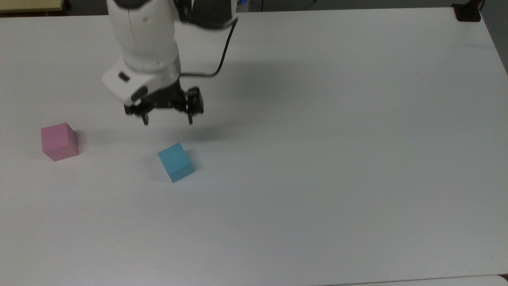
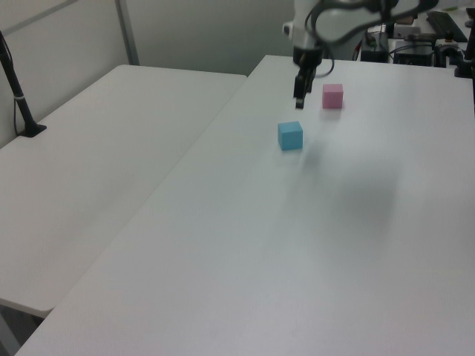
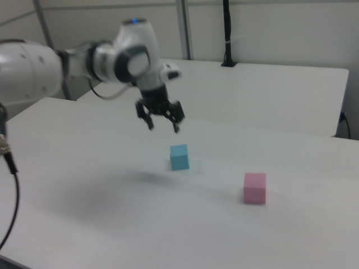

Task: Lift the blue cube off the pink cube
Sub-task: 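Open the gripper and lift it away from the light blue cube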

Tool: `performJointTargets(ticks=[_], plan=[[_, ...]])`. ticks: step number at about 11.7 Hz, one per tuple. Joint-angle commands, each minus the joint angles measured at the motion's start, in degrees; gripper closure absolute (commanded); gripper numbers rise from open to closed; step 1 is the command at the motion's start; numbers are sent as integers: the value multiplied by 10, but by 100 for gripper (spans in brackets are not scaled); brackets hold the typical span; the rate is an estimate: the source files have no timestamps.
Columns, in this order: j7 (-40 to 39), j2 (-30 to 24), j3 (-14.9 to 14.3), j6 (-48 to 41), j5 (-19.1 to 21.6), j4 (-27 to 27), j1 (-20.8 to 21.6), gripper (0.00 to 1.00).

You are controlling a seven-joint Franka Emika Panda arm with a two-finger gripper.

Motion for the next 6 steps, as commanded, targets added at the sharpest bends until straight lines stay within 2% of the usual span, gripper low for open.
performJointTargets(ticks=[1, 4, 6], plan=[[71, -112, -10, -112, -10, -26, 31, 0], [100, -150, -40, -177, -10, -27, 70, 0], [101, -151, -42, -181, -10, -26, 72, 0]])
